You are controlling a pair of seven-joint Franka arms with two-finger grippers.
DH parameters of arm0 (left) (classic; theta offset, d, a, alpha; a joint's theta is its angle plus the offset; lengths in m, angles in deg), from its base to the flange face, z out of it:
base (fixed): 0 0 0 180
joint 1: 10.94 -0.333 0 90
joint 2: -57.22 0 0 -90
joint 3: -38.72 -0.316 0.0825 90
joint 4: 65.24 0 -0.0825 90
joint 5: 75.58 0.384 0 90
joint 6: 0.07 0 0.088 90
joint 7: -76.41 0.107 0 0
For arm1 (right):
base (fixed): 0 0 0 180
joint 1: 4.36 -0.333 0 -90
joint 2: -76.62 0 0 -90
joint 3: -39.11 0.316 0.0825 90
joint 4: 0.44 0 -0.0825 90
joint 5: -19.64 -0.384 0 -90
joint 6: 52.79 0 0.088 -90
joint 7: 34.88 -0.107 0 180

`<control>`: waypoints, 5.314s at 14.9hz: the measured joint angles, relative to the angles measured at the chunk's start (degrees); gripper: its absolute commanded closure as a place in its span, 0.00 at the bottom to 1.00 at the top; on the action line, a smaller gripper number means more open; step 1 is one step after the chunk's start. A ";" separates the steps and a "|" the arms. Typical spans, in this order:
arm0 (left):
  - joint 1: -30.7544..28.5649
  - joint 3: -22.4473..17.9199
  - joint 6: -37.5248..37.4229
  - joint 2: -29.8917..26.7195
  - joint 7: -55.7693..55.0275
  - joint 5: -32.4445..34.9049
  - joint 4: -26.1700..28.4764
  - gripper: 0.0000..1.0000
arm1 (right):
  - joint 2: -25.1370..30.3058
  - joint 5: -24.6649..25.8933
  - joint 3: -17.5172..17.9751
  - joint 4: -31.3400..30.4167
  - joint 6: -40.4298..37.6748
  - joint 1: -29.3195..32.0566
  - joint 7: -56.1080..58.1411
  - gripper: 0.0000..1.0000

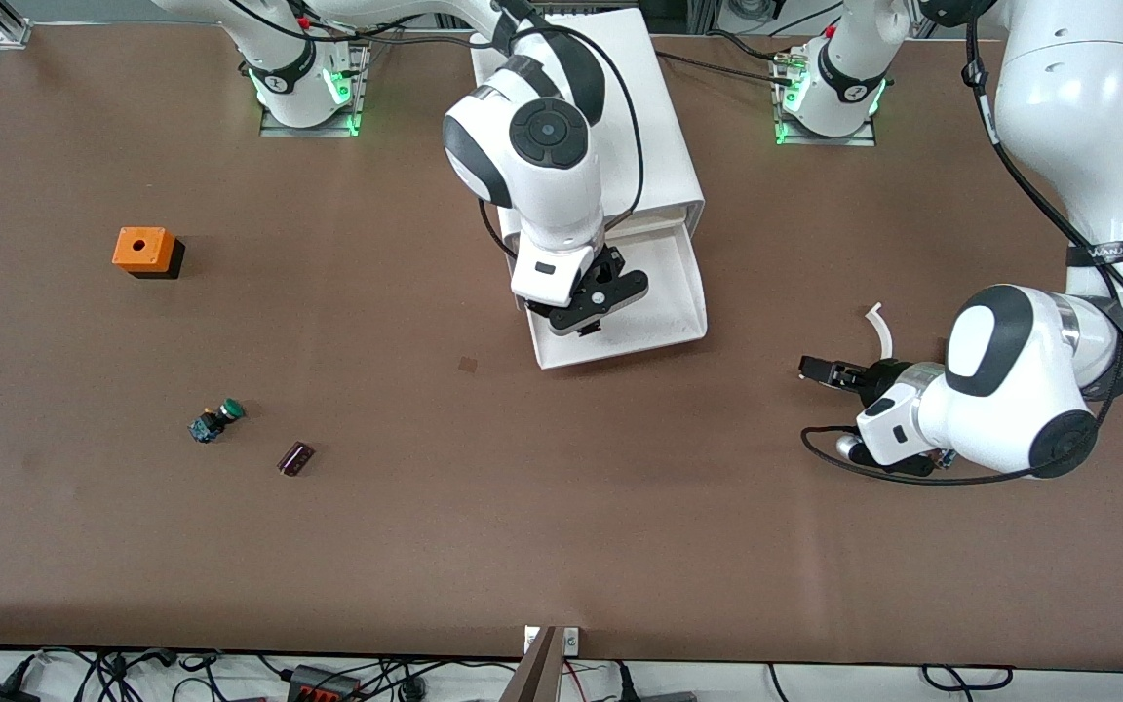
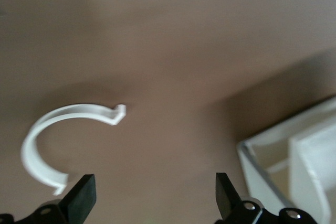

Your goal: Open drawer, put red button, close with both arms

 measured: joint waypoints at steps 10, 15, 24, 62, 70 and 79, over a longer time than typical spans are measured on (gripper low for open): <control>0.60 -0.15 10.64 0.53 -1.78 6.54 -0.79 0.00 | -3.76 -3.25 0.75 0.14 0.82 -0.85 -1.78 1.00; 0.97 -0.13 10.80 0.66 -1.85 6.54 -0.79 0.00 | -4.74 -3.25 0.78 0.34 0.90 -0.90 -1.78 0.00; 1.90 0.39 10.98 0.66 -7.87 6.49 -0.85 0.00 | -3.31 -3.08 -0.35 6.61 -1.62 1.59 -4.21 0.00; 14.79 15.10 19.12 -0.11 -36.93 -4.69 18.92 0.00 | 25.63 2.65 0.73 -10.98 -22.15 48.63 20.93 0.00; 15.43 15.62 18.22 -0.11 -36.93 -6.55 19.81 0.00 | 36.15 3.16 0.87 -28.04 -16.52 48.47 20.93 0.00; 15.24 15.59 18.31 -0.71 -37.40 -6.31 19.79 0.00 | 41.50 3.22 0.87 -34.35 -14.79 48.47 20.93 0.00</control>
